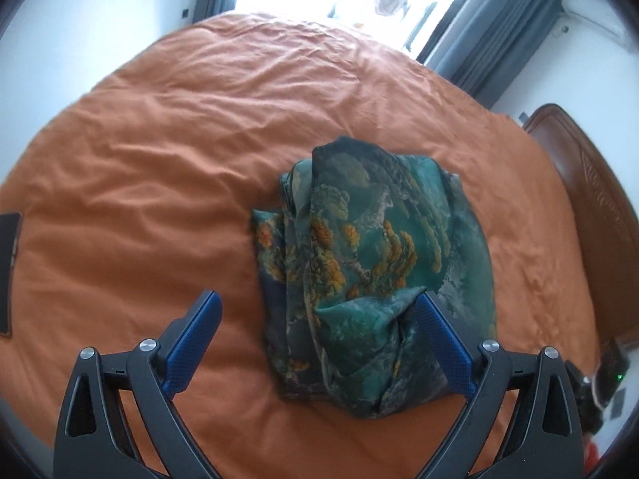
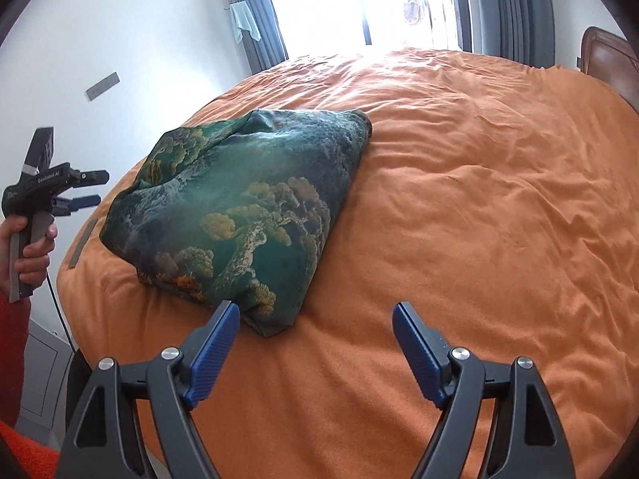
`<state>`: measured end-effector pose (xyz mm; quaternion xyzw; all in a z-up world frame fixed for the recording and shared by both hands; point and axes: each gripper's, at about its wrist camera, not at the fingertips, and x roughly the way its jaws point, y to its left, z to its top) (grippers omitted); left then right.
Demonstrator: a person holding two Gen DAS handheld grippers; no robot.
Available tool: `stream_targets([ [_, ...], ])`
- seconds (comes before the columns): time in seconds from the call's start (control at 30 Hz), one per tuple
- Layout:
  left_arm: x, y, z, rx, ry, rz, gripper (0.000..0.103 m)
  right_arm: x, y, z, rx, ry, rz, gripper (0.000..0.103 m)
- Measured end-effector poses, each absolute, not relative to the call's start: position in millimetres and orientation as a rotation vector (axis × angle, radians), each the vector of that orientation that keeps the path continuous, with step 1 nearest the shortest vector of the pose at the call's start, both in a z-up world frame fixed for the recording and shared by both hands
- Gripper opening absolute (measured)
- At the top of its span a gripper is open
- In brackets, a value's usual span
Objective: Fold large clothes
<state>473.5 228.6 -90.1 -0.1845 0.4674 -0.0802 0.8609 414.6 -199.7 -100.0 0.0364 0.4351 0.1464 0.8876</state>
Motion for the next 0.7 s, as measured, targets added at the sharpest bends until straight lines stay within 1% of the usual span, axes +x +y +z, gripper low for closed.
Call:
stream_targets([
  [0.2,500,230,-123,-0.492,1.049,-0.259,0.098,438,-206,-98,0.202,0.925,0.362,0.081],
  [0.33,516,226,-160,-0.550,1.125,-0.287,0.098,455,-209,-106,0.297,0.955,0.402,0.081],
  [0.37,520,224,-168,-0.552,1.141,-0.281,0.100,463,-209,-110,0.316,0.964,0.416,0.081],
  [0.43,525,222,-185,-0.568,1.162,-0.274,0.103,482,-207,-122,0.334,0.993,0.439,0.081],
  [0.63,538,217,-214,-0.610,1.182,-0.325,0.103,544,-195,-179,0.457,1.111,0.543,0.081],
  [0.67,539,216,-217,-0.612,1.185,-0.328,0.103,553,-191,-189,0.506,1.118,0.586,0.082],
  [0.7,540,215,-219,-0.621,1.187,-0.334,0.103,559,-190,-197,0.560,1.121,0.614,0.085],
])
